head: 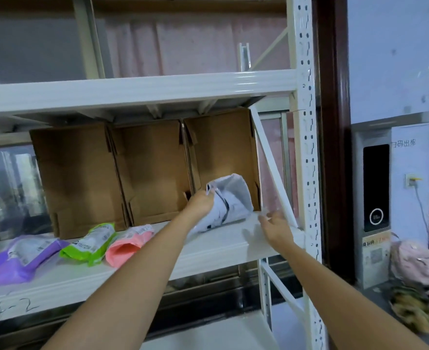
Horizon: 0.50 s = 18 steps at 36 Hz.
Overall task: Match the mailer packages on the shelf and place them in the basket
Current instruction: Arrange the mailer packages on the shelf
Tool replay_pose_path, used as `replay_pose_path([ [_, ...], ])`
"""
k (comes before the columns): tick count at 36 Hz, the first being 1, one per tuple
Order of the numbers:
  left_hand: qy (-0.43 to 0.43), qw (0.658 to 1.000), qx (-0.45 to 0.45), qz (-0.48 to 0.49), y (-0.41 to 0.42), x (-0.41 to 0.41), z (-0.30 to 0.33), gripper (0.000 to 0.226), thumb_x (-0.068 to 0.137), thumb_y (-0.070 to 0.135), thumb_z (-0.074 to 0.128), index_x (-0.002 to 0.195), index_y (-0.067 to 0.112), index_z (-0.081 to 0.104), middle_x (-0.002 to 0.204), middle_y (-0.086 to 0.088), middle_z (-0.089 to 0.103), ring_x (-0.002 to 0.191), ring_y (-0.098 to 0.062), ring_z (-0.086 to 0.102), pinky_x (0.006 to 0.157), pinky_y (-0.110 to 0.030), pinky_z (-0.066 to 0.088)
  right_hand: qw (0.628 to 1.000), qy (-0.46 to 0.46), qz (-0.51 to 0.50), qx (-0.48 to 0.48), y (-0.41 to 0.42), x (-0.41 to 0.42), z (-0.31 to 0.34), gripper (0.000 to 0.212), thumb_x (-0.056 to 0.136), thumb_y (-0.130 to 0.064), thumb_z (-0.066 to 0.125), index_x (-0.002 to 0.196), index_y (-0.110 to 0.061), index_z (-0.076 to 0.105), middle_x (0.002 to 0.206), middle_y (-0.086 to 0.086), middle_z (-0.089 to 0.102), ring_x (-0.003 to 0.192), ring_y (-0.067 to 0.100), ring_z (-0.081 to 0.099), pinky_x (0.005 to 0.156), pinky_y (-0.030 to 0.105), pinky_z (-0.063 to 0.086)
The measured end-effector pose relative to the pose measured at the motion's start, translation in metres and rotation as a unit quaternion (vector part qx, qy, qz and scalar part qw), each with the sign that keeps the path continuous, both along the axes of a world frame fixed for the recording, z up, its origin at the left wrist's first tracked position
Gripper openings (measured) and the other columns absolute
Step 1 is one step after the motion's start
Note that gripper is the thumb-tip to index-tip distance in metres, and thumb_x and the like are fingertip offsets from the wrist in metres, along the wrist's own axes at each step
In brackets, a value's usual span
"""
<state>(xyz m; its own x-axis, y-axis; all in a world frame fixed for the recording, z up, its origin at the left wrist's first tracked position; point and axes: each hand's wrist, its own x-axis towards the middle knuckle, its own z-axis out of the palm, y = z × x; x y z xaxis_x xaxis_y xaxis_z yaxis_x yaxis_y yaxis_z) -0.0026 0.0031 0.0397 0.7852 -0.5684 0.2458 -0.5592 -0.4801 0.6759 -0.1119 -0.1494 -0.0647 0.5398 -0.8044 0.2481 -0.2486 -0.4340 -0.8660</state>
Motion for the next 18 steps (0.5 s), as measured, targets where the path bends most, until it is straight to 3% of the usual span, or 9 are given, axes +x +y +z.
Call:
replay_pose_path([
  [4,0.106,0.987,-0.121,-0.001,-0.008,0.008,0.035,0.054,0.103,0.044,0.029,0.139,0.006,0.042,0.126,-0.015,0.053,0.109,-0.029,0.052,0.085,-0.032,0.039,0.999,0.009,0.051,0.01,0.02,0.012,0.003,0.064,0.094,-0.051,0.051,0.139,-0.007,0.041,0.138,0.015,0.049,0.124,0.032,0.049,0.104,0.041,0.04],
  [9,0.252,0.93,-0.266,0.004,-0.002,0.029,0.064,0.051,0.099,0.047,0.037,0.129,0.007,0.051,0.125,-0.005,0.058,0.112,-0.032,0.057,0.097,-0.039,0.045,0.991,0.023,0.112,0.068,0.04,0.035,0.01,0.093,0.082,-0.068,0.057,0.146,-0.005,0.032,0.145,0.015,0.041,0.132,0.034,0.041,0.109,0.043,0.036],
  [11,0.283,0.91,-0.302,0.016,0.004,0.042,0.062,0.048,0.099,0.047,0.039,0.122,0.009,0.056,0.121,-0.004,0.061,0.106,-0.029,0.059,0.098,-0.04,0.047,0.984,-0.037,0.115,0.134,0.04,0.043,0.013,0.112,0.066,-0.08,0.063,0.146,-0.008,0.033,0.145,0.009,0.043,0.131,0.031,0.044,0.106,0.041,0.038],
  [13,0.301,0.891,-0.339,0.027,0.015,0.046,0.054,0.044,0.099,0.046,0.041,0.119,0.01,0.059,0.115,-0.005,0.064,0.096,-0.028,0.061,0.092,-0.038,0.049,0.959,-0.107,0.139,0.22,0.038,0.05,0.019,0.117,0.06,-0.077,0.07,0.148,-0.01,0.032,0.146,0.006,0.042,0.131,0.03,0.045,0.106,0.042,0.04],
  [14,0.31,0.882,-0.353,0.035,0.022,0.048,0.047,0.042,0.099,0.044,0.041,0.117,0.011,0.059,0.11,-0.006,0.064,0.088,-0.027,0.061,0.088,-0.037,0.05,0.938,-0.141,0.162,0.271,0.036,0.052,0.023,0.111,0.062,-0.07,0.074,0.147,-0.01,0.034,0.146,0.008,0.043,0.129,0.031,0.047,0.105,0.044,0.042],
  [16,0.331,0.865,-0.374,0.047,0.034,0.045,0.033,0.033,0.1,0.042,0.041,0.104,0.013,0.058,0.091,-0.005,0.062,0.073,-0.023,0.056,0.079,-0.035,0.047,0.891,-0.197,0.205,0.356,0.033,0.056,0.03,0.078,0.071,-0.048,0.08,0.131,-0.01,0.05,0.13,0.012,0.054,0.109,0.03,0.059,0.089,0.045,0.054],
  [18,0.356,0.852,-0.38,0.06,0.042,0.048,0.018,0.029,0.1,0.036,0.043,0.088,0.013,0.056,0.079,-0.006,0.057,0.065,-0.021,0.055,0.068,-0.031,0.047,0.892,-0.222,0.179,0.351,0.029,0.061,0.032,0.038,0.078,-0.023,0.08,0.106,-0.011,0.057,0.109,0.013,0.06,0.085,0.024,0.062,0.07,0.037,0.057],
])
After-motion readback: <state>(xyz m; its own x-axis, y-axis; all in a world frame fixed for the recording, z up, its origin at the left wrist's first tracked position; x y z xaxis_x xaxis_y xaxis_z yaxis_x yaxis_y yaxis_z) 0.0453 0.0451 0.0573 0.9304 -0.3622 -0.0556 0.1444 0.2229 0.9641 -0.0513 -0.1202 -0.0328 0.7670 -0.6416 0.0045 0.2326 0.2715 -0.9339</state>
